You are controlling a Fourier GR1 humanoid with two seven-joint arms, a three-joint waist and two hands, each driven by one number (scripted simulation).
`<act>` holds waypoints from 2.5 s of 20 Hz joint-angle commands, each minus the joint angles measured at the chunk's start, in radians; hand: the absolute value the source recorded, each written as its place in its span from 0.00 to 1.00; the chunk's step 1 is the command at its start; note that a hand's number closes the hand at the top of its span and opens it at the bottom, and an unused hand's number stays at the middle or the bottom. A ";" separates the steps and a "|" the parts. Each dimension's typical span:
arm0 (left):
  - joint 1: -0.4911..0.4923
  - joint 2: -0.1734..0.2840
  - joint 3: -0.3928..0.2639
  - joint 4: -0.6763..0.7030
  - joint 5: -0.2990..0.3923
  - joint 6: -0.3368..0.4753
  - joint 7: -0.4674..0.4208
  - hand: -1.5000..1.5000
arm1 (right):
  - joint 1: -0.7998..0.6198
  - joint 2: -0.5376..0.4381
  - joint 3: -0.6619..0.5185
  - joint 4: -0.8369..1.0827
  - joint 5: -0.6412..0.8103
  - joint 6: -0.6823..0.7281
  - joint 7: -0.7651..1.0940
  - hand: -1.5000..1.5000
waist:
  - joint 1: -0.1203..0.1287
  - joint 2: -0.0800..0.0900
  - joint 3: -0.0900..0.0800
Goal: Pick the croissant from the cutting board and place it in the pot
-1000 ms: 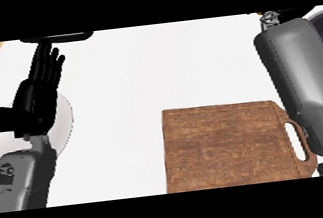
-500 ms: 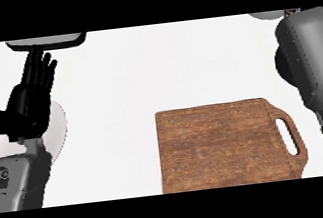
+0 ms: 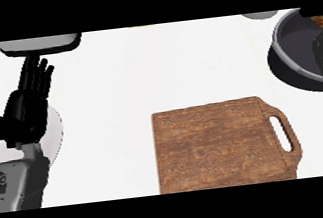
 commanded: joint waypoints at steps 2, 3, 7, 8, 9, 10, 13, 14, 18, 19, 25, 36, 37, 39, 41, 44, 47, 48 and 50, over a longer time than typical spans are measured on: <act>0.010 0.005 0.014 -0.028 0.004 -0.006 0.009 0.50 | 0.075 -0.003 -0.021 0.033 -0.049 -0.128 -0.007 1.00 | -0.002 -0.003 0.000; 0.014 0.021 0.022 -0.018 -0.005 -0.011 0.005 0.50 | 0.053 -0.031 -0.029 0.070 -0.050 -0.135 -0.012 1.00 | 0.000 -0.002 0.000; -0.003 -0.006 0.008 0.007 -0.018 -0.003 -0.007 0.50 | 0.072 -0.093 -0.064 0.148 -0.100 -0.188 -0.074 1.00 | 0.001 0.001 0.000; 0.026 -0.015 0.001 -0.003 -0.015 -0.011 -0.033 0.50 | 0.140 -0.072 -0.072 0.158 -0.102 -0.269 -0.086 1.00 | 0.003 0.002 0.000; -0.026 0.021 0.033 -0.014 0.014 -0.024 0.028 0.50 | 0.109 -0.094 -0.083 0.208 -0.109 -0.273 -0.093 1.00 | 0.007 0.003 0.001; 0.028 -0.017 -0.006 -0.048 -0.010 -0.007 0.006 0.50 | 0.104 -0.151 -0.126 0.252 -0.171 -0.243 -0.177 1.00 | 0.011 0.004 0.001; 0.024 -0.022 0.011 0.016 -0.009 -0.015 -0.046 0.50 | 0.108 -0.132 -0.171 0.297 -0.254 -0.211 -0.214 1.00 | 0.008 0.005 0.001; 0.001 -0.001 0.016 -0.008 -0.005 -0.018 -0.007 0.50 | 0.101 -0.128 -0.211 0.282 -0.319 -0.220 -0.250 1.00 | 0.006 0.003 0.002; 0.021 -0.001 0.016 0.003 0.000 -0.034 -0.020 0.50 | 0.084 -0.129 -0.296 0.333 -0.460 -0.240 -0.369 0.00 | 0.013 0.006 0.002; -0.003 -0.008 0.017 0.013 -0.004 -0.025 -0.030 0.50 | 0.098 -0.136 -0.312 0.361 -0.493 -0.265 -0.451 0.00 | 0.018 0.011 0.003; -0.008 -0.019 0.006 -0.010 -0.009 -0.013 0.010 0.50 | 0.069 -0.167 -0.305 0.373 -0.547 -0.301 -0.648 0.00 | 0.017 0.006 0.002; -0.010 0.013 0.051 0.016 0.014 -0.039 0.009 0.50 | 0.084 -0.057 -0.453 0.188 -0.851 -0.527 -0.827 0.00 | -0.011 -0.005 0.000; 0.031 0.025 0.068 0.010 0.025 -0.058 -0.020 0.50 | 0.132 -0.071 -0.477 0.146 -0.917 -0.475 -0.893 0.00 | -0.016 -0.007 0.001; -0.016 -0.029 0.011 -0.006 -0.029 0.018 0.033 0.50 | 0.144 -0.062 -0.496 0.100 -0.983 -0.489 -0.959 0.00 | -0.017 -0.006 0.001; 0.018 -0.014 0.007 -0.076 -0.021 -0.002 0.057 0.50 | 0.185 -0.052 -0.481 0.043 -1.005 -0.503 -0.960 0.00 | -0.013 -0.008 0.000; 0.028 0.010 0.054 -0.014 0.004 -0.036 0.004 0.50 | 0.280 -0.065 -0.495 -0.082 -1.100 -0.415 -0.990 0.00 | -0.024 -0.009 0.000; -0.030 0.038 0.075 -0.032 0.009 -0.022 0.078 0.50 | 0.400 0.017 -0.477 -0.240 -1.146 -0.406 -1.000 0.00 | -0.030 -0.012 -0.001; 0.020 0.016 0.050 -0.037 -0.001 -0.036 0.036 0.50 | 0.414 0.011 -0.490 -0.243 -1.210 -0.403 -1.052 0.00 | -0.020 -0.008 0.000; 0.017 0.027 0.077 -0.023 0.013 -0.038 0.042 0.50 | 0.496 0.000 -0.479 -0.337 -1.198 -0.362 -0.976 0.00 | -0.025 -0.009 -0.001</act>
